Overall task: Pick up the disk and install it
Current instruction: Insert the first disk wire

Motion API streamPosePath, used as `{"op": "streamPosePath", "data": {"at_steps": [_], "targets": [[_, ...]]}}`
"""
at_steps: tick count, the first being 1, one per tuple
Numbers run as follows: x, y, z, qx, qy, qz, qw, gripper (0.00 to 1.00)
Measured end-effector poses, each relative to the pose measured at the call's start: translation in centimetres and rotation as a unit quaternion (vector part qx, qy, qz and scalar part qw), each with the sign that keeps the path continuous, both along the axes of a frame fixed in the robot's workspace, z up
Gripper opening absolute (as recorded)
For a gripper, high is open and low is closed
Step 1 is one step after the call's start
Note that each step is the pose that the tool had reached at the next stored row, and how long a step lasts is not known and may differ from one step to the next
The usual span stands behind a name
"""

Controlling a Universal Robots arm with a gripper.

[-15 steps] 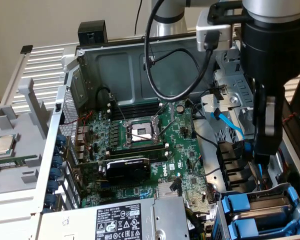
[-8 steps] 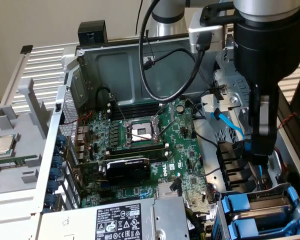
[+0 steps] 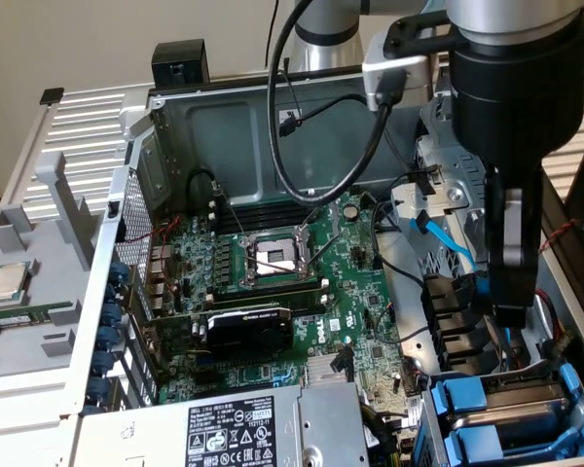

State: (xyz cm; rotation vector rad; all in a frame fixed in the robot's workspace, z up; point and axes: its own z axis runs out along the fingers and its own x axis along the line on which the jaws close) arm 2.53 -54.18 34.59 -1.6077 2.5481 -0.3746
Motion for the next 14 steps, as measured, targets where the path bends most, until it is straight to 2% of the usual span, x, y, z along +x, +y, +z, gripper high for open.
{"op": "streamPosePath", "data": {"at_steps": [3, 8, 9, 12, 13, 14], "targets": [[-0.25, 0.04, 0.01, -0.0005, -0.0049, -0.002, 1.0000, 0.35], [-0.79, 0.09, 0.00, -0.0009, -0.0092, -0.004, 0.9999, 0.35], [-0.80, 0.10, -0.02, -0.0021, -0.0099, -0.005, 0.9999, 0.35], [-0.80, 0.10, -0.11, -0.0106, -0.0118, -0.009, 0.9998, 0.35], [-0.80, 0.10, -0.16, -0.0125, -0.0123, -0.010, 0.9998, 0.35], [-0.80, 0.11, -0.20, -0.0131, -0.0126, -0.012, 0.9998, 0.35]]}}
